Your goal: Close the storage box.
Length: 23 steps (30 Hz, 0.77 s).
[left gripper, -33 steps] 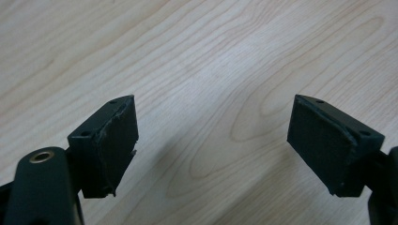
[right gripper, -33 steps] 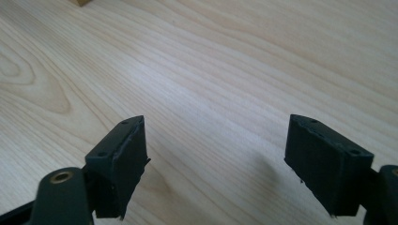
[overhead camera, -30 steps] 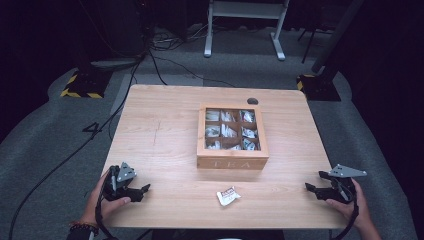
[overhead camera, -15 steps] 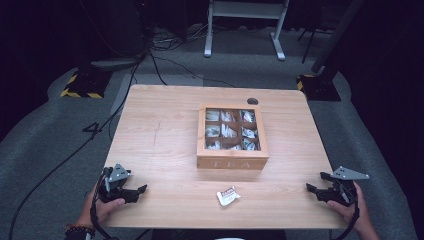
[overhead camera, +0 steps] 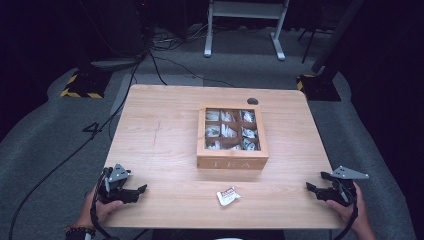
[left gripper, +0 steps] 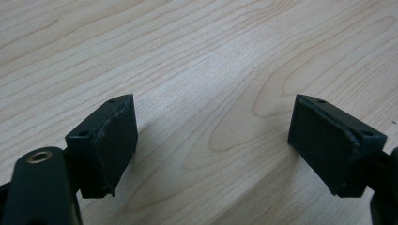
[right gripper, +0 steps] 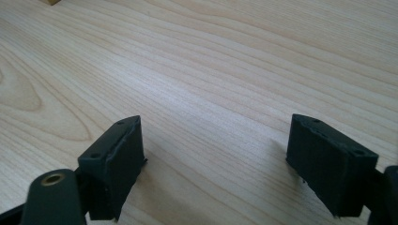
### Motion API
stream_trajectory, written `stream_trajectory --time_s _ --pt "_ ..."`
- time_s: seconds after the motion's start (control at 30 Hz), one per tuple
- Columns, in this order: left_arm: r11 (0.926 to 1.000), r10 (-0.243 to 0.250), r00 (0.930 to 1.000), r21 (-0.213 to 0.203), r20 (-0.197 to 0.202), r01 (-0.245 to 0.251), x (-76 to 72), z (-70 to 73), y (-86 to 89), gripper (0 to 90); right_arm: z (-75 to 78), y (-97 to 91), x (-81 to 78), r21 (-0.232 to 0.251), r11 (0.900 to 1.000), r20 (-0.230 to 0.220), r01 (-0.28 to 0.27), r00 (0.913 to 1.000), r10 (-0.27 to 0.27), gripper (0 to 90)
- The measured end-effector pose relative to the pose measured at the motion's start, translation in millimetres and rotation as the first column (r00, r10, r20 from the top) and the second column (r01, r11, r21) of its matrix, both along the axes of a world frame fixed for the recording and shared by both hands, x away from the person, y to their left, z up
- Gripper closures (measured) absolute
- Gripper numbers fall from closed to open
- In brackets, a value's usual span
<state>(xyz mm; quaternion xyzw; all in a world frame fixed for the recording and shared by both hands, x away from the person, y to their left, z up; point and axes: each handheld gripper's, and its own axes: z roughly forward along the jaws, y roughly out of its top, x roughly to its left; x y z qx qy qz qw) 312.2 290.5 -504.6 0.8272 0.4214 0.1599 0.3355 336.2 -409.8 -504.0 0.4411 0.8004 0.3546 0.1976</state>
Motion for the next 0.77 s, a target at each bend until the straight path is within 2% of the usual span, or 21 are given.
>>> stream_trajectory --time_s 0.77 --pt "0.9998 0.022 0.9998 -0.003 -0.002 -0.022 2.0 -0.2 -0.4 15.6 0.0 -0.2 0.0 0.0 1.0 0.0 -0.001 1.0 0.001 19.3"
